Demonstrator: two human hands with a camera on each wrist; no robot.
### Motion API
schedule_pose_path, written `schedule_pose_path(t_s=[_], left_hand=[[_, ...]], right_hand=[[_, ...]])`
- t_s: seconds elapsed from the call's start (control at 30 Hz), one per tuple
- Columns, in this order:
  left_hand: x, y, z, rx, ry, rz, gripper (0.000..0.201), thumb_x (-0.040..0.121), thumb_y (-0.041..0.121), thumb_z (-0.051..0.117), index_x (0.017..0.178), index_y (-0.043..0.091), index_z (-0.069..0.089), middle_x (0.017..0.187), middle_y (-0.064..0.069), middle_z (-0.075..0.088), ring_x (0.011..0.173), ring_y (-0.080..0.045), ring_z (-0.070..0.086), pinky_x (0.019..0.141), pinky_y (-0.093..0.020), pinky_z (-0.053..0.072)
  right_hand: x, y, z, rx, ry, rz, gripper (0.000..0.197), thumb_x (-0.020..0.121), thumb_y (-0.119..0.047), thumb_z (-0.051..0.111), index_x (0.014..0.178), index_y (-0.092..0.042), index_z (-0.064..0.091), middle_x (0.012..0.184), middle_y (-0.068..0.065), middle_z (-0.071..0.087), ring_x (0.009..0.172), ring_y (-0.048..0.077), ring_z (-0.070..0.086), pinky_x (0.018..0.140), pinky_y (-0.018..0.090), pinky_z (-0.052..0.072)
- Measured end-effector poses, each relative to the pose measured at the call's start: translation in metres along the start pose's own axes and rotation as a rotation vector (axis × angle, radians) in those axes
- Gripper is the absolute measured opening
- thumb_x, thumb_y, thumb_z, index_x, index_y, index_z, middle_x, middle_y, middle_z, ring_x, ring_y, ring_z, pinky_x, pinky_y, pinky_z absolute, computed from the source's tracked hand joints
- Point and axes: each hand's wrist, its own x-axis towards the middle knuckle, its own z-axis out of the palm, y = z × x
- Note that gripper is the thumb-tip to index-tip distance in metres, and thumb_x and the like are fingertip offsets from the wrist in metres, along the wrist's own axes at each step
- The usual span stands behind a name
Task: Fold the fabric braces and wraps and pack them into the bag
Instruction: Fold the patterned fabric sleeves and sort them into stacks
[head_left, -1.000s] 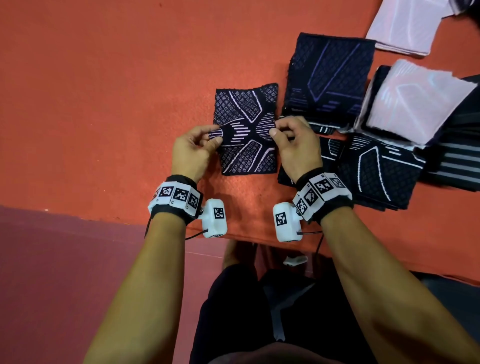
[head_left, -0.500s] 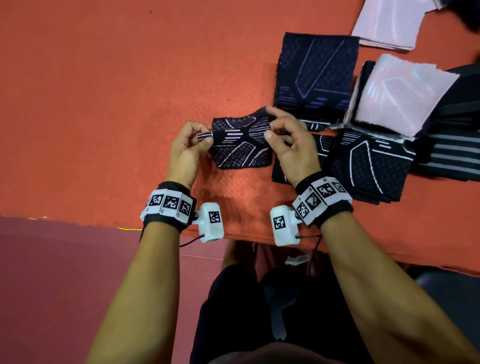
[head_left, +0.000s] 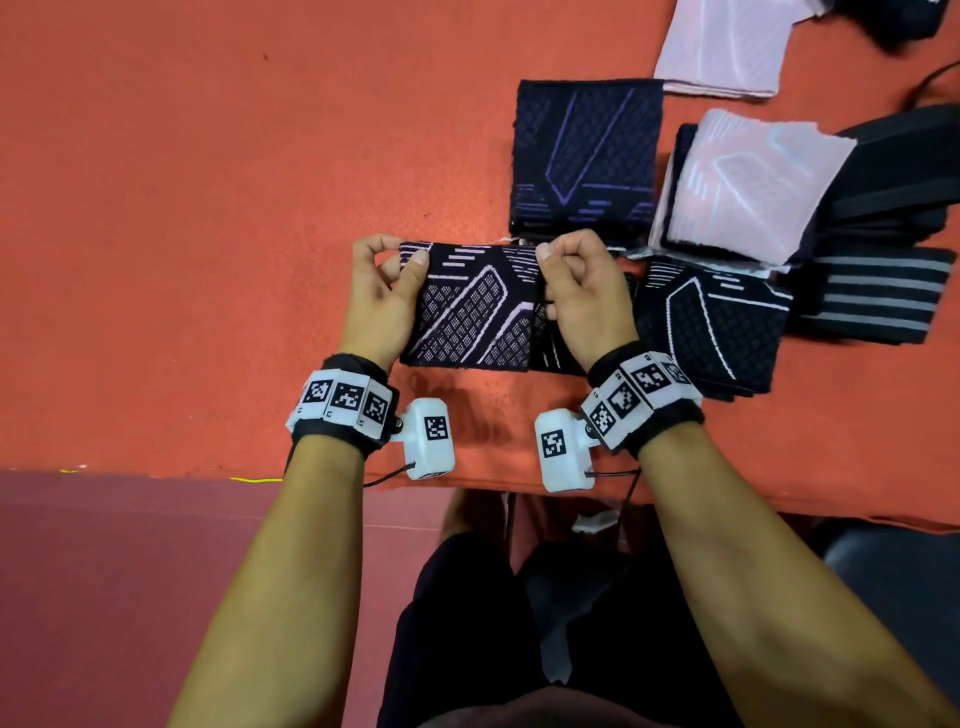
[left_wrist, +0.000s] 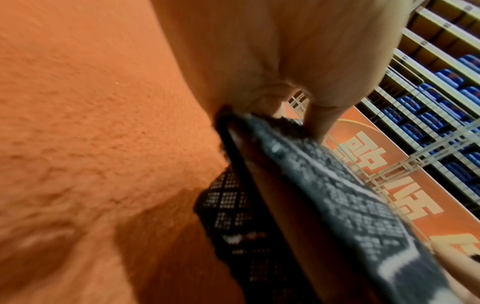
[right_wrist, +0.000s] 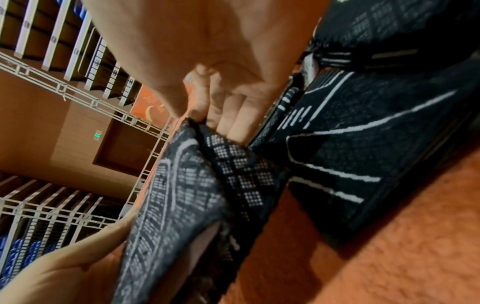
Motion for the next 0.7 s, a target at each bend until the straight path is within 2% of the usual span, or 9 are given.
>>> schedule_pose_path(t_s=[0.07,0.13,0.2,0.27,0.33,0.43,0.53,0.63,0.7], left_hand=[[0.003,-0.004,0.007,0.046,-0.003,-0.01,0.019,0.101,0.012,0.055,0.104,0.023,0.04,0.068,0.011,0.065,0.064,-0.006,0.059,0.069,-0.031,0.051],[0.006,-0.006,0.014,0.055,-0.006,-0.033,0.021,0.101,0.014,0.055,0.104,0.024,0.038,0.068,0.012,0.062,0.065,-0.009,0.057,0.07,-0.036,0.05],[0.006,-0.006,0.023,0.029,-0.029,-0.067,0.022,0.102,0.013,0.053,0.104,0.025,0.035,0.066,0.012,0.065,0.064,-0.01,0.059,0.068,-0.032,0.052],[0.004,-0.004,0.031,0.002,-0.071,-0.083,0.024,0.102,0.011,0.054,0.106,0.024,0.035,0.067,0.012,0.064,0.062,-0.007,0.059,0.061,-0.025,0.052],[0.003,-0.004,0.038,0.015,-0.118,-0.102,0.026,0.1,0.01,0.055,0.107,0.024,0.035,0.074,0.007,0.058,0.063,-0.008,0.057,0.057,-0.024,0.049],[0.002,-0.007,0.051,0.064,-0.157,-0.136,0.028,0.099,0.002,0.054,0.099,0.022,0.035,0.069,0.011,0.056,0.06,-0.005,0.055,0.055,-0.021,0.048],[0.002,-0.015,0.06,0.149,-0.19,-0.137,0.029,0.097,-0.007,0.05,0.089,0.019,0.04,0.06,0.015,0.05,0.052,0.0,0.048,0.052,-0.015,0.041],[-0.001,-0.02,0.064,0.185,-0.218,-0.139,0.029,0.097,-0.009,0.049,0.087,0.018,0.043,0.069,0.009,0.056,0.055,0.001,0.054,0.054,-0.014,0.045],[-0.004,-0.022,0.066,0.189,-0.245,-0.14,0.029,0.097,-0.009,0.05,0.09,0.018,0.043,0.079,0.005,0.059,0.062,0.0,0.06,0.058,-0.017,0.05]], right_hand=[[-0.001,0.002,-0.006,-0.01,0.012,0.017,0.016,0.09,-0.035,0.068,0.088,-0.027,0.054,0.069,-0.011,0.063,0.065,0.005,0.059,0.071,0.035,0.051],[-0.001,0.004,-0.013,-0.016,0.0,0.046,0.024,0.087,-0.022,0.075,0.098,-0.022,0.054,0.081,-0.003,0.069,0.071,0.01,0.066,0.074,0.031,0.054],[-0.001,0.006,-0.022,-0.04,-0.012,0.068,0.034,0.083,-0.016,0.077,0.107,-0.024,0.053,0.086,0.0,0.069,0.075,0.019,0.07,0.078,0.038,0.059],[0.0,0.009,-0.031,-0.102,0.027,0.072,0.039,0.081,-0.018,0.076,0.11,-0.029,0.052,0.085,-0.002,0.067,0.074,0.023,0.07,0.079,0.046,0.059],[0.001,0.014,-0.041,-0.155,0.102,0.086,0.04,0.081,-0.019,0.076,0.111,-0.031,0.052,0.086,-0.002,0.065,0.07,0.021,0.066,0.078,0.046,0.058],[0.0,0.02,-0.054,-0.243,0.153,0.12,0.037,0.086,-0.02,0.073,0.115,-0.03,0.053,0.095,0.0,0.065,0.075,0.02,0.066,0.076,0.037,0.057],[-0.001,0.021,-0.064,-0.348,0.119,0.095,0.037,0.09,-0.022,0.069,0.124,-0.023,0.053,0.099,-0.002,0.063,0.081,0.018,0.064,0.075,0.026,0.05],[-0.002,0.019,-0.072,-0.329,0.099,0.089,0.034,0.091,-0.025,0.068,0.124,-0.021,0.059,0.1,-0.001,0.068,0.087,0.015,0.067,0.083,0.03,0.055],[0.0,0.02,-0.079,-0.293,0.113,0.094,0.027,0.088,-0.029,0.068,0.114,-0.023,0.067,0.091,-0.002,0.073,0.084,0.015,0.07,0.086,0.038,0.058]])
